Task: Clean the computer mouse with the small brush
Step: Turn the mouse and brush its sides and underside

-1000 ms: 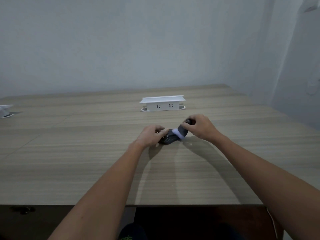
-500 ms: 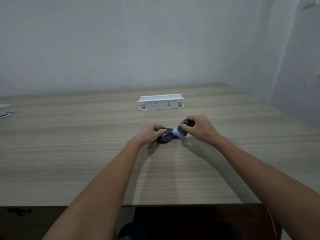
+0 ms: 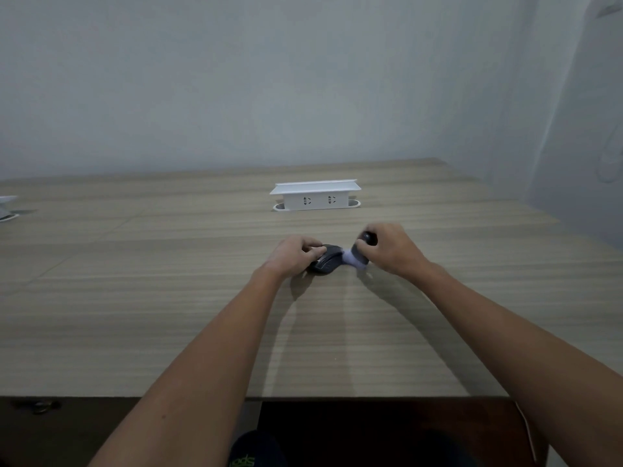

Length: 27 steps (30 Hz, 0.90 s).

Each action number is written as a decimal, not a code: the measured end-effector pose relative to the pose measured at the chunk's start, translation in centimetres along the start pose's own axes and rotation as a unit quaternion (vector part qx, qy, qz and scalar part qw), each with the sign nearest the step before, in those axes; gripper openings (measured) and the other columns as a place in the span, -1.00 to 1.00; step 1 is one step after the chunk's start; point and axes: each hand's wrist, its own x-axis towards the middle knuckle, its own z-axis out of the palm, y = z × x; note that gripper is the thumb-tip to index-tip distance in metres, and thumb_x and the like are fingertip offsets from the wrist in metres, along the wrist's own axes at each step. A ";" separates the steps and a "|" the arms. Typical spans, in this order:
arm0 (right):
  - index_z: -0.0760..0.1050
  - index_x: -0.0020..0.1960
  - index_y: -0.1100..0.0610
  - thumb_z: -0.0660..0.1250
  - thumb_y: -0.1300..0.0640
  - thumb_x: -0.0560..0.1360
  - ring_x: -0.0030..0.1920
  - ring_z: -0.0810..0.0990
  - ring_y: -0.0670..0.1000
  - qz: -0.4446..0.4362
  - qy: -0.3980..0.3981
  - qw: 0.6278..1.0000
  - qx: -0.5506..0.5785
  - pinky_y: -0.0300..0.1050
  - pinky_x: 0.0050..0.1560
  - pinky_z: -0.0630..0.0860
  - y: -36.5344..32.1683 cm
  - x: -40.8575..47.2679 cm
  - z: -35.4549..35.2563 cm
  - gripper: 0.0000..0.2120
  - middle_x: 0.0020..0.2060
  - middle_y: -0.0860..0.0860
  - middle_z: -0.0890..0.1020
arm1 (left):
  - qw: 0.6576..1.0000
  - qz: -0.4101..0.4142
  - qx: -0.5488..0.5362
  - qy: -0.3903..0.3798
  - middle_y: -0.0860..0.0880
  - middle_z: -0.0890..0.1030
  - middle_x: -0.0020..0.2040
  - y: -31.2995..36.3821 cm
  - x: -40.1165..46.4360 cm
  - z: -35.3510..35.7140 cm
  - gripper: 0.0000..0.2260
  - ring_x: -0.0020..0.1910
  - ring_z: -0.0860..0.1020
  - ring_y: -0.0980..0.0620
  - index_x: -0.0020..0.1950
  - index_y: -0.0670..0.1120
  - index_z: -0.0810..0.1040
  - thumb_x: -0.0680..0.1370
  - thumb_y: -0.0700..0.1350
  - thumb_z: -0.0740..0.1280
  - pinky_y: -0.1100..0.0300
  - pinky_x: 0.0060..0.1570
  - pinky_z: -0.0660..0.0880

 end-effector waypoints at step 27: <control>0.70 -0.09 0.20 0.41 0.11 0.52 -0.32 0.58 -0.05 -0.021 -0.028 0.996 0.084 -0.09 -0.22 0.52 -0.1 -0.5 0.1 -0.83 -0.28 0.06 0.71 | 0.999 -0.014 -0.035 0.001 -0.18 0.71 0.15 0.2 0.2 0.0 -0.74 0.18 0.66 -0.14 0.26 -0.13 0.67 0.61 -0.08 0.36 -0.01 0.27 0.54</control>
